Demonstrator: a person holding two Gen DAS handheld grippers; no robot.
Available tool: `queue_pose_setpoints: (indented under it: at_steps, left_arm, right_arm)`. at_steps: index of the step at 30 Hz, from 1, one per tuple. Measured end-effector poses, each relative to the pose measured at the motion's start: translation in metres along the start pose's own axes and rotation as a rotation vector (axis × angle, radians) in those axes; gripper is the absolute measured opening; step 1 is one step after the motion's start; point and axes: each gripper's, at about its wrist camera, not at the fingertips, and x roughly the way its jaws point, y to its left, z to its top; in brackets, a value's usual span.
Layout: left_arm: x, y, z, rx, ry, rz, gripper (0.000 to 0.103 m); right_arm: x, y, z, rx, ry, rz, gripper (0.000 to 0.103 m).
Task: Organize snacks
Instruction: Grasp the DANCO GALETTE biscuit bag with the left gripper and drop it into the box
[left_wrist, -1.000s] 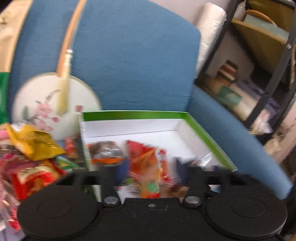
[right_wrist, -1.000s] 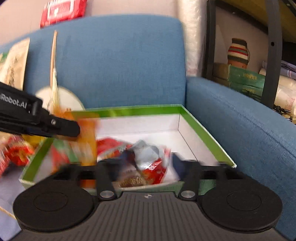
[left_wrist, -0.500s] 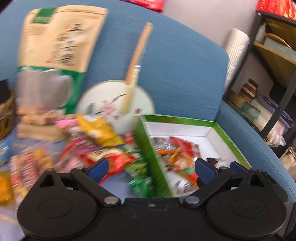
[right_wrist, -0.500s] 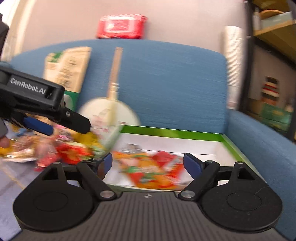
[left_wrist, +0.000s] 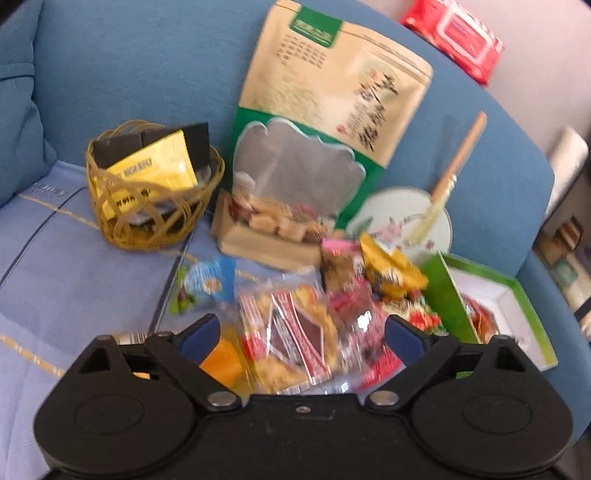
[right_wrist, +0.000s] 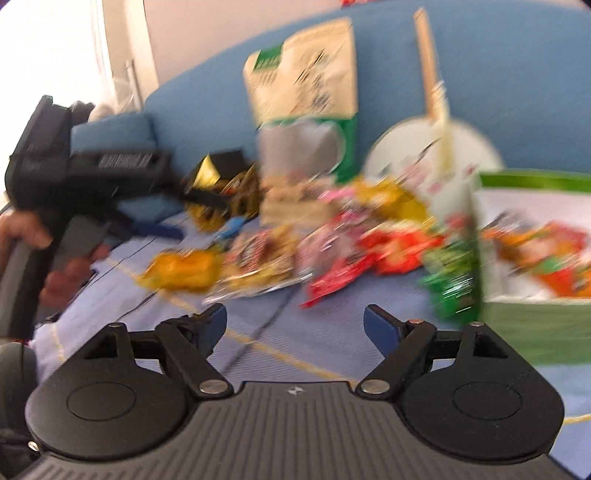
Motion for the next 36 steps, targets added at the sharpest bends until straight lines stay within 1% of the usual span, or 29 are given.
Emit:
queue_pose_setpoints:
  at_steps: [2, 5, 7, 9, 10, 12, 13, 14, 15, 17, 22, 24, 25, 26, 27, 29, 32, 34, 36]
  left_arm:
    - [0.006, 0.006, 0.007, -0.008, -0.006, -0.010, 0.103]
    - [0.013, 0.012, 0.015, 0.024, 0.003, -0.022, 0.103]
    - [0.012, 0.016, 0.017, 0.036, 0.002, -0.037, 0.103]
    - [0.009, 0.020, 0.020, 0.044, -0.007, -0.054, 0.103]
    - [0.009, 0.021, 0.021, 0.047, -0.007, -0.062, 0.103]
    - [0.009, 0.023, 0.022, 0.055, -0.001, -0.077, 0.103]
    - [0.009, 0.023, 0.022, 0.063, 0.004, -0.084, 0.103]
    - [0.009, 0.023, 0.020, 0.071, 0.008, -0.093, 0.103]
    - [0.010, 0.022, 0.019, 0.077, 0.013, -0.104, 0.103]
    - [0.015, 0.017, 0.014, 0.081, 0.034, -0.118, 0.103]
    - [0.041, -0.001, 0.000, 0.096, 0.096, -0.138, 0.103]
    - [0.051, -0.009, -0.006, 0.108, 0.128, -0.148, 0.103]
    - [0.055, -0.011, -0.009, 0.109, 0.142, -0.152, 0.103]
    - [0.058, -0.013, -0.012, 0.114, 0.149, -0.162, 0.103]
    - [0.058, -0.016, -0.015, 0.135, 0.146, -0.163, 0.103]
    - [0.056, -0.018, -0.019, 0.162, 0.152, -0.170, 0.103]
    - [0.053, -0.016, -0.021, 0.171, 0.166, -0.193, 0.103]
    - [0.056, -0.016, -0.020, 0.146, 0.171, -0.206, 0.103]
    - [0.062, -0.019, -0.020, 0.157, 0.174, -0.202, 0.103]
  right_arm:
    - [0.023, 0.011, 0.002, 0.038, 0.020, 0.014, 0.103]
    - [0.058, 0.021, 0.007, 0.133, 0.048, 0.028, 0.103]
    - [0.077, 0.026, 0.011, 0.179, 0.065, 0.001, 0.103]
    - [0.090, 0.031, 0.014, 0.186, 0.041, -0.034, 0.103]
    - [0.094, 0.032, 0.015, 0.193, 0.025, -0.051, 0.094]
    - [0.090, 0.026, 0.015, 0.235, 0.013, -0.023, 0.046]
    - [0.084, 0.023, 0.015, 0.245, 0.001, -0.021, 0.027]
    - [0.075, 0.019, 0.015, 0.229, -0.011, -0.045, 0.021]
    - [0.066, 0.014, 0.014, 0.213, -0.021, -0.066, 0.020]
    - [0.045, -0.001, 0.011, 0.199, -0.028, -0.076, 0.015]
    - [-0.001, -0.030, -0.002, 0.159, -0.017, -0.134, 0.013]
    - [-0.007, -0.038, -0.008, 0.147, -0.001, -0.132, 0.015]
    - [-0.010, -0.041, -0.009, 0.144, -0.002, -0.121, 0.019]
    - [-0.011, -0.042, -0.011, 0.139, -0.013, -0.110, 0.034]
    - [-0.013, -0.043, -0.012, 0.129, -0.025, -0.102, 0.039]
    - [-0.013, -0.043, -0.010, 0.118, -0.039, -0.099, 0.045]
    - [-0.003, -0.040, -0.004, 0.097, -0.027, -0.092, 0.060]
    - [0.003, -0.038, -0.003, 0.087, -0.018, -0.089, 0.064]
    - [0.009, -0.036, -0.003, 0.074, -0.016, -0.089, 0.065]
